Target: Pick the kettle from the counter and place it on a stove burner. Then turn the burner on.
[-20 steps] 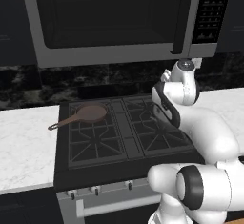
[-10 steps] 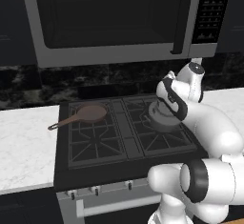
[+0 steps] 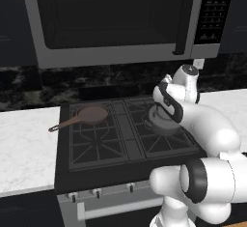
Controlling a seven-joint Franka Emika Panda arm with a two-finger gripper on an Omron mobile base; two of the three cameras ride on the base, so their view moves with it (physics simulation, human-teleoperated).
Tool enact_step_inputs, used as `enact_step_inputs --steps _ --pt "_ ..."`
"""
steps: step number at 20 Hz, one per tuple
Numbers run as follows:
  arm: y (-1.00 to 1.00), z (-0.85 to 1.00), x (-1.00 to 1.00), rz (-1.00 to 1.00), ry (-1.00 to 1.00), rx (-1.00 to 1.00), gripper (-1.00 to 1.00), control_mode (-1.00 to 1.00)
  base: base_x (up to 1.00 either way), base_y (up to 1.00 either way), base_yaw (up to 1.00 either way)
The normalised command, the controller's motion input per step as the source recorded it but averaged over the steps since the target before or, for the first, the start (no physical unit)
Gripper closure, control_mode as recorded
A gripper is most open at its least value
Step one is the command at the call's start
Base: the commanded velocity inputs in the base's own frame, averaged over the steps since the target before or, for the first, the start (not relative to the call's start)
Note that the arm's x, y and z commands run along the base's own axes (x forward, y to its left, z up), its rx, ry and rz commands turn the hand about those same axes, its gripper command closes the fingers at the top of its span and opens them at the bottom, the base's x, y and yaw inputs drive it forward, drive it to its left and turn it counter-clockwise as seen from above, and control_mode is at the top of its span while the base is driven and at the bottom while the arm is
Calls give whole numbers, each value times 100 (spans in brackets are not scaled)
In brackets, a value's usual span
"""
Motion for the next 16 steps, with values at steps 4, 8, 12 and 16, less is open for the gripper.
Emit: enact_step_inputs --steps 4,8,12,16 --pt "11 -34 0 0 0 -11 100 -100 0 0 0" --pt "3 -39 0 0 1 -7 100 -100 0 0 0" --pt "1 -17 0 0 0 -3 100 -100 0 0 0" --pt "0 -17 0 0 0 0 100 -100 0 0 0"
